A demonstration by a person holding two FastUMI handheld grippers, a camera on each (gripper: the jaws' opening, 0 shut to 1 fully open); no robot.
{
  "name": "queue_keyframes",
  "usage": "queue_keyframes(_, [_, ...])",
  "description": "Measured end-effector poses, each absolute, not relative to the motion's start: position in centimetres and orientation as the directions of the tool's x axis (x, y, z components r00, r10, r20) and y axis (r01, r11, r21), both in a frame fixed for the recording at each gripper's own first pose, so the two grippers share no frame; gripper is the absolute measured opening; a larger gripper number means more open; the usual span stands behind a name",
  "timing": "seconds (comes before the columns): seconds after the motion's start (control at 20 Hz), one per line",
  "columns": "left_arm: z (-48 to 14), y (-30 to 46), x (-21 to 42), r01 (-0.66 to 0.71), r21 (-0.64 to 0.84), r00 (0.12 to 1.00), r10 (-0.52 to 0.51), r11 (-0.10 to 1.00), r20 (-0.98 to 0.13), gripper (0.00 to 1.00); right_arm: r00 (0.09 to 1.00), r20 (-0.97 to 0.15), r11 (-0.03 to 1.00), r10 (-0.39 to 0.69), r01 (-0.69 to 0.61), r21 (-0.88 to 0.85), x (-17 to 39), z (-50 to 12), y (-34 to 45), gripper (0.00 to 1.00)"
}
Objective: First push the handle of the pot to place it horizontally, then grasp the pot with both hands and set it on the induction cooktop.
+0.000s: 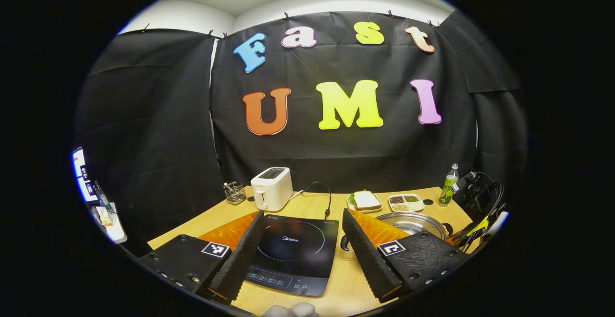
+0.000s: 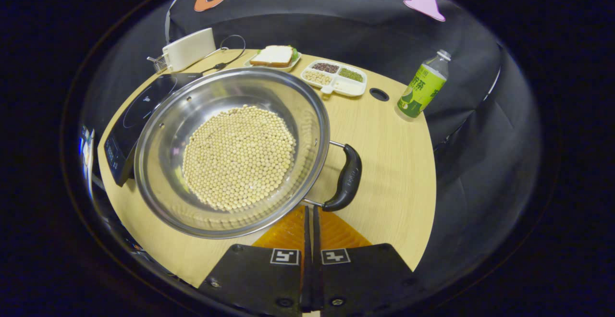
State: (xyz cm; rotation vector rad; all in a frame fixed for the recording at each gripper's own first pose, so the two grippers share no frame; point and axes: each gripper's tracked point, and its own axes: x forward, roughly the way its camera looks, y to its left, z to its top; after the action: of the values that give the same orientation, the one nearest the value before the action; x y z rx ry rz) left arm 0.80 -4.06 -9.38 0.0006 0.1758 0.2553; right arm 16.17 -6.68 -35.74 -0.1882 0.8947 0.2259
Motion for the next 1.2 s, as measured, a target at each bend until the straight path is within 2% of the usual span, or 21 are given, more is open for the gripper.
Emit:
queue_keyframes(0.2, [-9.4, -4.4, 0.8, -0.233, 0.024, 0.956, 0.233, 0.972, -0.177, 0.96, 0.631, -0.769, 0.970, 0.108, -0.235, -0.057, 15.7, -35.1, -7.0, 0.04])
queue_keyframes(0.45, [-9.7, -4.6, 1.1, -0.163, 0.024, 0.971, 0.165, 0.986, -0.172, 0.96, 0.706, -0.706, 0.987, 0.064, -0.151, -0.062, 13.1, -32.0, -7.9, 0.01])
queue_keyframes(0.65, [-10.6, -4.9, 1.4, -0.072, 0.027, 0.981, 0.075, 0.997, -0.178, 0.96, 0.772, -0.635, 0.990, 0.037, -0.115, -0.082, 10.1, -28.5, -7.5, 0.18])
queue_keyframes(0.8, [-11.6, -5.2, 2.0, 0.001, 0.035, 0.982, 0.005, 0.999, -0.188, 0.96, 0.810, -0.587, 0.992, 0.009, -0.082, -0.098, 8.3, -26.6, -7.1, 0.84])
queue_keyframes(0.85, [-12.0, -5.3, 2.1, 0.019, 0.037, 0.981, -0.011, 0.999, -0.192, 0.96, 0.817, -0.577, 0.994, -0.002, -0.062, -0.090, 7.8, -26.1, -6.9, 0.93])
queue_keyframes(0.95, [-12.8, -5.7, 2.5, 0.051, 0.042, 0.978, -0.042, 0.998, -0.206, 0.96, 0.824, -0.567, 0.998, -0.016, -0.019, -0.055, 7.3, -25.7, -6.8, 0.95])
queue_keyframes(1.2, [-16.5, -7.4, 4.6, 0.093, 0.027, 0.957, -0.082, 0.995, -0.280, 0.96, 0.810, -0.586, 1.000, 0.014, -0.001, 0.023, 8.2, -26.8, -6.6, 1.00])
